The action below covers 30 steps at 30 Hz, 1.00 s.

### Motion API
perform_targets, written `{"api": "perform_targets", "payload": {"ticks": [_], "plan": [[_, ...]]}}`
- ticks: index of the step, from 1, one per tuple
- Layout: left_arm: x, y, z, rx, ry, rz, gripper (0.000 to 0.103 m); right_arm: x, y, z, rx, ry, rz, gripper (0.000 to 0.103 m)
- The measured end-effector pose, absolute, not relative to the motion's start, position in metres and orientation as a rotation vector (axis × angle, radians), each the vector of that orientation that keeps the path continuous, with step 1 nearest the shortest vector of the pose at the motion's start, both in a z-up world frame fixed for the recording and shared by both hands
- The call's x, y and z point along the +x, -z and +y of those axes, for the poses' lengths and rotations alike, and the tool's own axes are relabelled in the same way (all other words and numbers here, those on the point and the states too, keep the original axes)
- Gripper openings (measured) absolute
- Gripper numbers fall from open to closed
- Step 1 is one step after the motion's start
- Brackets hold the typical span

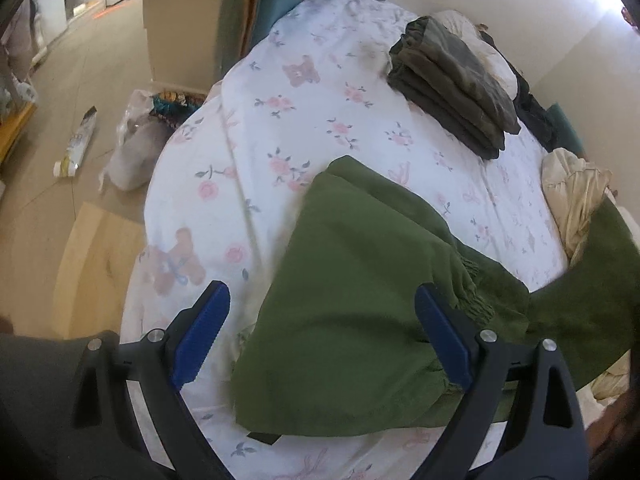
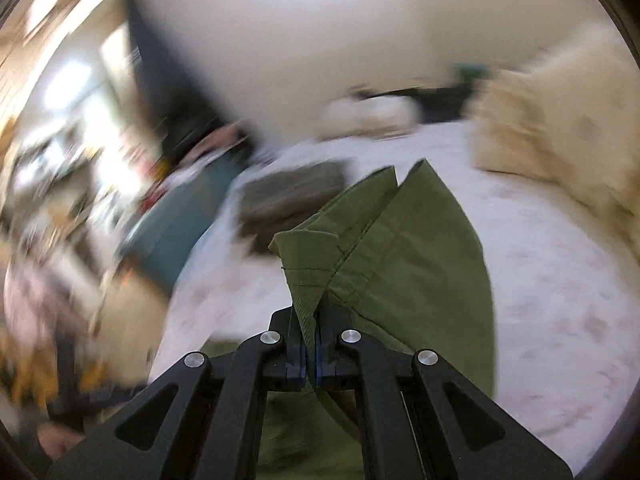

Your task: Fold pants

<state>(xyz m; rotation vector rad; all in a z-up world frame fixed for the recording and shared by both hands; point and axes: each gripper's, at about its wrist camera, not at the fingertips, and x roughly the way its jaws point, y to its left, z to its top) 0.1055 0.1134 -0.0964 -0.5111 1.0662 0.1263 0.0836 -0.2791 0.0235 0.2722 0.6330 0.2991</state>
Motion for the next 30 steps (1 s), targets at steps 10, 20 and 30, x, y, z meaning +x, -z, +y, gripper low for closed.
{"api": "perform_targets", "payload": {"ticks": [10, 20, 30], "plan": [[0.093, 0.099, 0.119, -0.490, -0.140, 1.074, 0.092, 0.057, 0.134, -0.154, 0.063, -0.482, 0.966, 0.020], [0.104, 0.095, 0.075, -0.410, -0.048, 1.081, 0.092, 0.080, 0.086, -0.206, 0.241, -0.457, 1.029, 0.026], [0.121, 0.119, -0.004, -0.318, 0.077, 1.184, 0.092, 0.088, 0.179, -0.205, 0.452, -0.416, 1.346, 0.010]]}}
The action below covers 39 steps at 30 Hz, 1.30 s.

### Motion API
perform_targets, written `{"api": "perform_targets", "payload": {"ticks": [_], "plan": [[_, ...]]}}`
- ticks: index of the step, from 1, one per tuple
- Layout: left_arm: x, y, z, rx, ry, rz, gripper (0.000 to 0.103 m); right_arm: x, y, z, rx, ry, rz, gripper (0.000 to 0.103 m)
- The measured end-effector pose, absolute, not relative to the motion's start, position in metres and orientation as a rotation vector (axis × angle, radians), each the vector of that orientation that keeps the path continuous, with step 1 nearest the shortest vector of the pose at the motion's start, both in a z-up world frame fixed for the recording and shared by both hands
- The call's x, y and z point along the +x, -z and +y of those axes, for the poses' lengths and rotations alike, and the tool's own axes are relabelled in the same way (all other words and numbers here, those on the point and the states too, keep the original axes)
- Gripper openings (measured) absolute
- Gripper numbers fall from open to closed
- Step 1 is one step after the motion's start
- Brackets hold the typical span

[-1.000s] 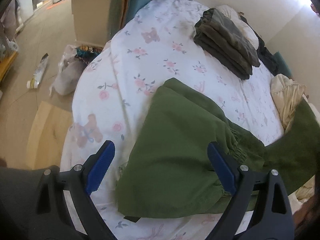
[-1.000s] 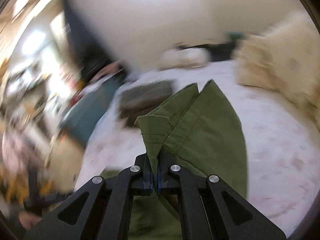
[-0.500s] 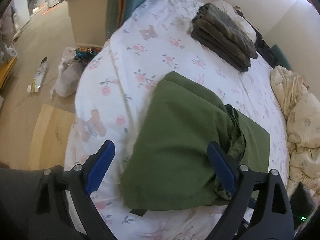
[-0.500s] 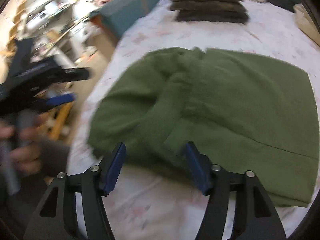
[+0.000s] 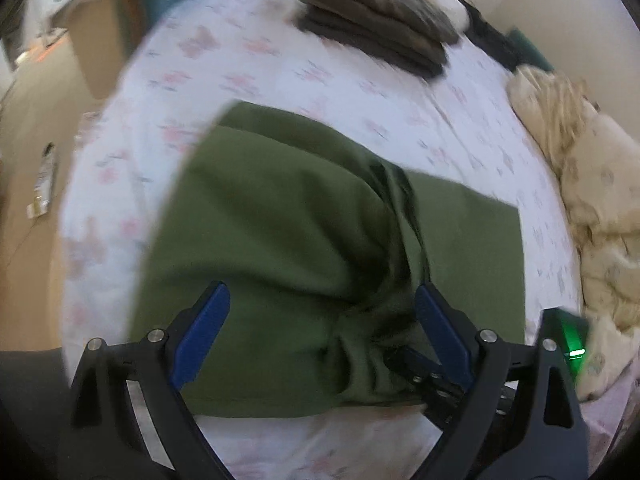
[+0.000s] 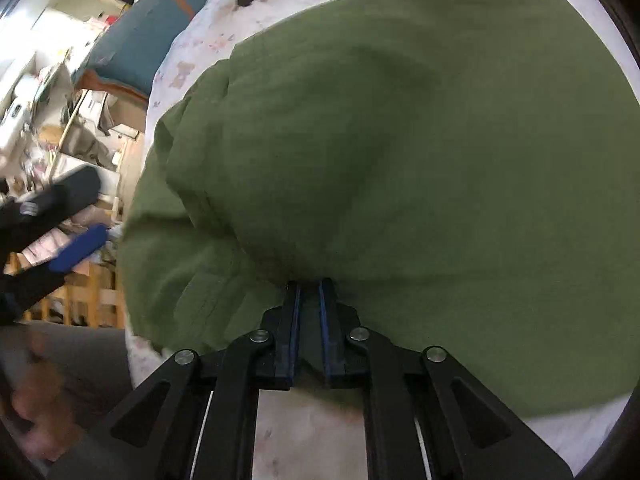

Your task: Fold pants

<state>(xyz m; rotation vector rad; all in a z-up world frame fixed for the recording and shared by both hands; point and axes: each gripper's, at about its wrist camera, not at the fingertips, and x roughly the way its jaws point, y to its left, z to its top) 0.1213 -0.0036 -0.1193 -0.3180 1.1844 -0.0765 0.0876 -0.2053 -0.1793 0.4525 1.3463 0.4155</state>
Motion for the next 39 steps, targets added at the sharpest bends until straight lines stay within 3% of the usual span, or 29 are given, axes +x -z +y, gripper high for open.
{"api": "perform_targets", "payload": {"ticks": [3, 4, 5, 6, 10, 14, 15, 17, 20, 21, 22, 23, 29, 34, 39], "plan": [[0.129, 0.132, -0.036, -0.160, 0.113, 1.200, 0.092, 0.076, 0.143, -0.245, 0.554, -0.378, 1.217, 0.020], [0.130, 0.136, -0.043, -0.103, 0.105, 1.192, 0.092, 0.069, 0.129, -0.265, 0.595, -0.350, 1.150, 0.048], [0.133, 0.142, -0.047, -0.074, 0.104, 1.202, 0.092, 0.062, 0.118, -0.285, 0.632, -0.314, 1.093, 0.066], [0.136, 0.150, -0.049, -0.072, 0.105, 1.230, 0.092, 0.054, 0.109, -0.308, 0.670, -0.250, 1.030, 0.090], [0.147, 0.193, -0.044, -0.074, 0.084, 1.359, 0.095, 0.028, 0.125, -0.393, 0.833, 0.074, 0.943, 0.092], [0.142, 0.189, -0.045, -0.059, 0.084, 1.338, 0.095, 0.014, 0.199, -0.430, 1.156, 0.151, 1.062, 0.085], [0.141, 0.188, -0.045, -0.052, 0.084, 1.333, 0.095, 0.013, 0.208, -0.426, 1.157, 0.157, 1.099, 0.078], [0.138, 0.188, -0.046, -0.054, 0.079, 1.326, 0.095, 0.020, 0.211, -0.414, 1.099, 0.143, 1.133, 0.077], [0.135, 0.185, -0.046, -0.061, 0.083, 1.330, 0.095, 0.029, 0.213, -0.397, 1.028, 0.081, 1.178, 0.065], [0.135, 0.184, -0.044, -0.069, 0.086, 1.334, 0.095, 0.027, 0.212, -0.396, 1.008, 0.089, 1.187, 0.055], [0.134, 0.182, -0.042, -0.083, 0.093, 1.338, 0.095, 0.026, 0.208, -0.394, 0.999, 0.100, 1.172, 0.023], [0.134, 0.181, -0.040, -0.094, 0.099, 1.338, 0.095, 0.025, 0.203, -0.393, 1.011, 0.093, 1.147, 0.010], [0.125, 0.147, -0.006, -0.306, 0.166, 1.339, 0.094, 0.024, 0.112, -0.354, 0.773, 0.007, 0.849, 0.006], [0.128, 0.078, 0.012, -0.351, 0.223, 1.250, 0.094, 0.027, 0.078, -0.312, 0.623, -0.164, 0.757, 0.006], [0.163, 0.028, -0.027, -0.283, 0.347, 1.242, 0.094, 0.021, 0.056, -0.270, 0.466, -0.362, 0.716, 0.006]]}}
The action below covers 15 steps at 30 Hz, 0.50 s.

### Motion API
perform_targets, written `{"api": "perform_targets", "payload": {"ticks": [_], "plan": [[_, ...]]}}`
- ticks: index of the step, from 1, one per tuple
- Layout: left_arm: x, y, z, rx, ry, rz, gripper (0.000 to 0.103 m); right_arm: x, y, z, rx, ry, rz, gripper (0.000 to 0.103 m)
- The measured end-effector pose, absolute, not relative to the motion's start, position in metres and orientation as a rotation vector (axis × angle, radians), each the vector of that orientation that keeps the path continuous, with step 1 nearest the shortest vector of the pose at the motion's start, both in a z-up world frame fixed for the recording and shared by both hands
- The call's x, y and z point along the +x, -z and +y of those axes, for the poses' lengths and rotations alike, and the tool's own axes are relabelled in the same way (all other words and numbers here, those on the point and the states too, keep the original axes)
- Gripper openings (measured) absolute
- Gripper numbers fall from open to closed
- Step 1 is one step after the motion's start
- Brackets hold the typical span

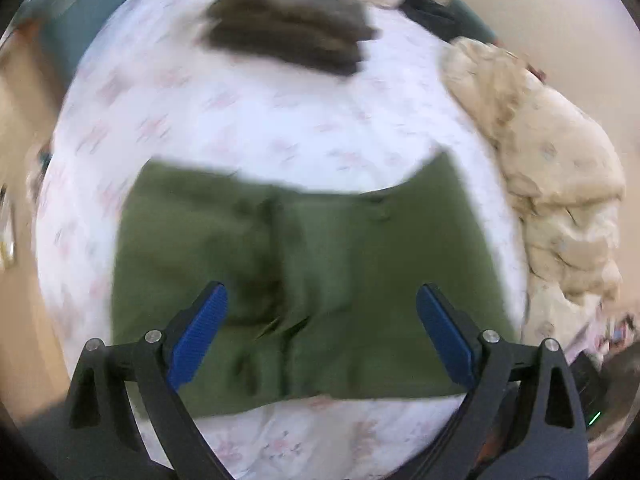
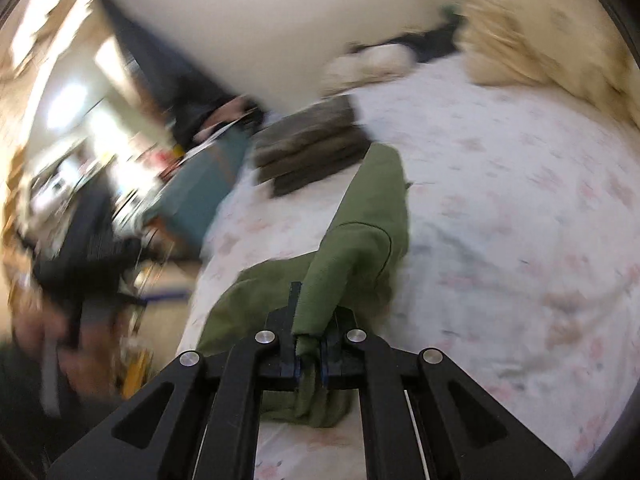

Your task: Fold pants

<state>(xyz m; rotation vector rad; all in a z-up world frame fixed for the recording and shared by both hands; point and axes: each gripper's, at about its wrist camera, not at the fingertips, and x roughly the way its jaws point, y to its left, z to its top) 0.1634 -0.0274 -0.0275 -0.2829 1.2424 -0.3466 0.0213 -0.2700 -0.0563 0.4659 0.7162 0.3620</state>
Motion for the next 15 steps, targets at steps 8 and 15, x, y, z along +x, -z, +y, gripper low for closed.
{"api": "perform_targets", "payload": {"ticks": [8, 15], "plan": [[0.238, 0.068, -0.117, -0.081, 0.393, 1.355, 0.057, 0.012, 0.069, -0.236, 0.373, -0.505, 0.749, 0.006], [0.229, 0.029, -0.100, -0.052, 0.453, 1.284, 0.007, 0.003, 0.059, -0.235, 0.348, -0.589, 0.717, 0.006]]}}
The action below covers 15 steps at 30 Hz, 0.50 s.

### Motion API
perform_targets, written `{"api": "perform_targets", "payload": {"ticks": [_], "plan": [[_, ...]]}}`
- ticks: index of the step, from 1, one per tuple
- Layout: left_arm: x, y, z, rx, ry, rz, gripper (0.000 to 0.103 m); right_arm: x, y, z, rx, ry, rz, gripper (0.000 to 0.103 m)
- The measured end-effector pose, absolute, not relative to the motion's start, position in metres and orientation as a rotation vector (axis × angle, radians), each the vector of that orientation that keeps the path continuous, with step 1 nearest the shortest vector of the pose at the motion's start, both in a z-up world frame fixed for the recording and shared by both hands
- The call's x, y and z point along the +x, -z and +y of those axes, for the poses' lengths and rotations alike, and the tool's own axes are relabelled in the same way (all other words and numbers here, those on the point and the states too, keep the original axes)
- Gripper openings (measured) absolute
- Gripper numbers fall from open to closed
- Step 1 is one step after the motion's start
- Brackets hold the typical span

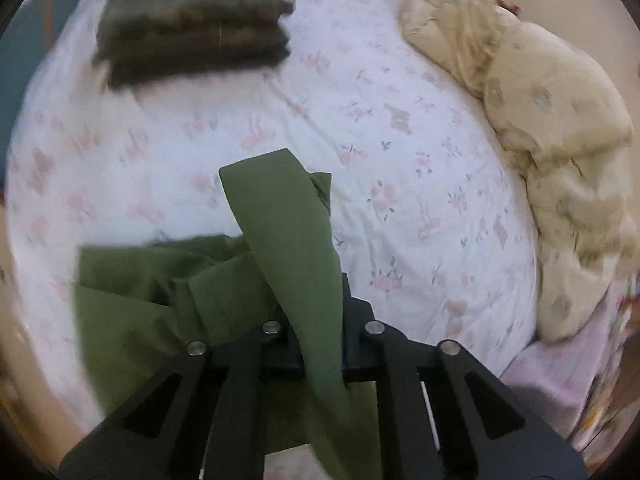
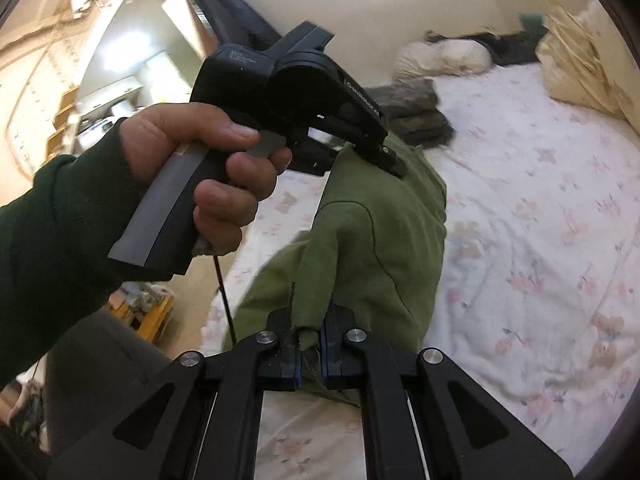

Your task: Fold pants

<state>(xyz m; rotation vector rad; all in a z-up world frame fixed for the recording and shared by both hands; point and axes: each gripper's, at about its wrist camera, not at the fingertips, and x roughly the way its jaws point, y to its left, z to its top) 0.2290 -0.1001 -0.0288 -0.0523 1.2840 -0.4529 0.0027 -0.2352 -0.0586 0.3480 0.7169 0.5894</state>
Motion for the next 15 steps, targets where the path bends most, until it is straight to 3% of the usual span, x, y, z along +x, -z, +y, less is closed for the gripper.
{"api": "perform_targets", "payload": {"ticks": [6, 14, 15], "plan": [[0.219, 0.004, -0.015, -0.007, 0.408, 1.218, 0.008, 0.008, 0.035, -0.181, 0.328, -0.737, 0.707, 0.006], [0.225, 0.101, 0.101, -0.054, 0.261, 1.305, 0.008, 0.031, 0.094, -0.041, 0.171, -0.809, 0.928, 0.007], [0.226, 0.111, 0.108, -0.084, 0.260, 1.301, 0.008, 0.033, 0.105, -0.028, 0.144, -0.792, 0.967, 0.011]]}}
